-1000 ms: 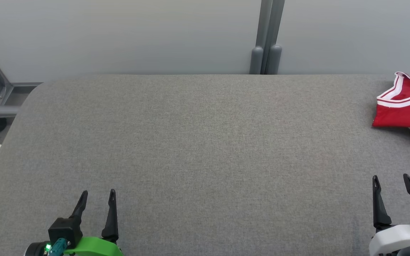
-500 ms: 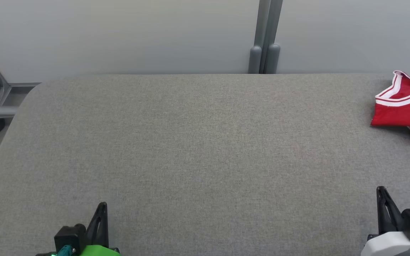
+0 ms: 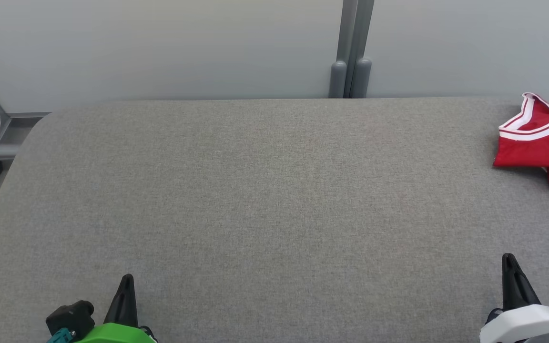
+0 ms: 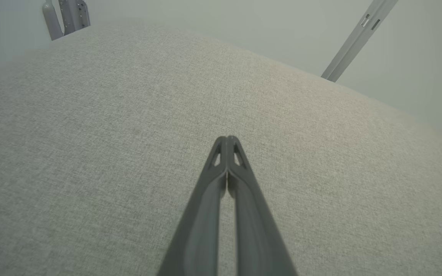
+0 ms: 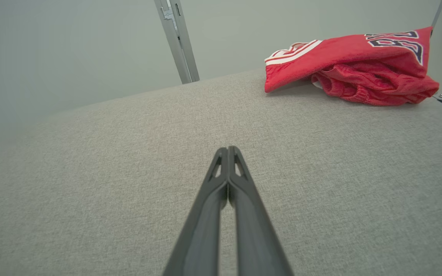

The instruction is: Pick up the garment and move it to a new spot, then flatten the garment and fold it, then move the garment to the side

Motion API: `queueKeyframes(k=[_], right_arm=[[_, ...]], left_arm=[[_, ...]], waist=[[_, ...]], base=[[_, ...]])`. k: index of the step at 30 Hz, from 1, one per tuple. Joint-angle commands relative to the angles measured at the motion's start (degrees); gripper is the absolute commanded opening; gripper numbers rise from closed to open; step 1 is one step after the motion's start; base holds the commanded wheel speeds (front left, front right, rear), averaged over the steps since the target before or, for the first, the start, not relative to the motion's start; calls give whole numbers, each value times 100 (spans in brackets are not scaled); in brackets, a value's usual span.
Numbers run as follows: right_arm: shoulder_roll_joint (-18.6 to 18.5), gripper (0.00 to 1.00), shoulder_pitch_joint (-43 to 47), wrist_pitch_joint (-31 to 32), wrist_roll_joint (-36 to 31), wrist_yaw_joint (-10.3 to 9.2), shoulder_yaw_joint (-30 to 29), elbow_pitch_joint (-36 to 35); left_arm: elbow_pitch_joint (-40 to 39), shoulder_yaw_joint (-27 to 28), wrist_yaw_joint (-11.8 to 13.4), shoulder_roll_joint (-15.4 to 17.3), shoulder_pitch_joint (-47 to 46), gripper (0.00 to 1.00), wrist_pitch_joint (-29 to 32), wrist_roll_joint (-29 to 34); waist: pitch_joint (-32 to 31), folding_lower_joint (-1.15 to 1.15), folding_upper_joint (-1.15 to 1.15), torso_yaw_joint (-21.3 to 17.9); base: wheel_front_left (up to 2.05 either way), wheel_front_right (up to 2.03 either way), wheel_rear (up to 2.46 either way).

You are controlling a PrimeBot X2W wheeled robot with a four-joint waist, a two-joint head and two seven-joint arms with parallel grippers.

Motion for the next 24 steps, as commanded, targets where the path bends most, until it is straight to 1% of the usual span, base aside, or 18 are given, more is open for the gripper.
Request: queueKeyframes(k=[1,15,16,24], right_arm=[[-50,0,-171,57,313,-1,15,-99],[-45,0,-328,378,1841,-2,133,-108],[-45,0,-348,421,2041,-2,146,-107],[-42,0,-436,589,2795,-2,196,-102]], left_arm=[[-123,66,-40,4,-167,0,47,-261],[-267,277,-128,-64,-281,0,373,-1498],[-286,304,-138,-72,-297,0,416,-1662],[-356,409,-183,-103,-355,0,582,-2271]], waist=[[1,0,0,-6],[10,0,0,-64],[11,0,0,-73],[16,0,0,-106]], base=[[0,0,0],[0,0,0],[0,0,0],[0,0,0]])
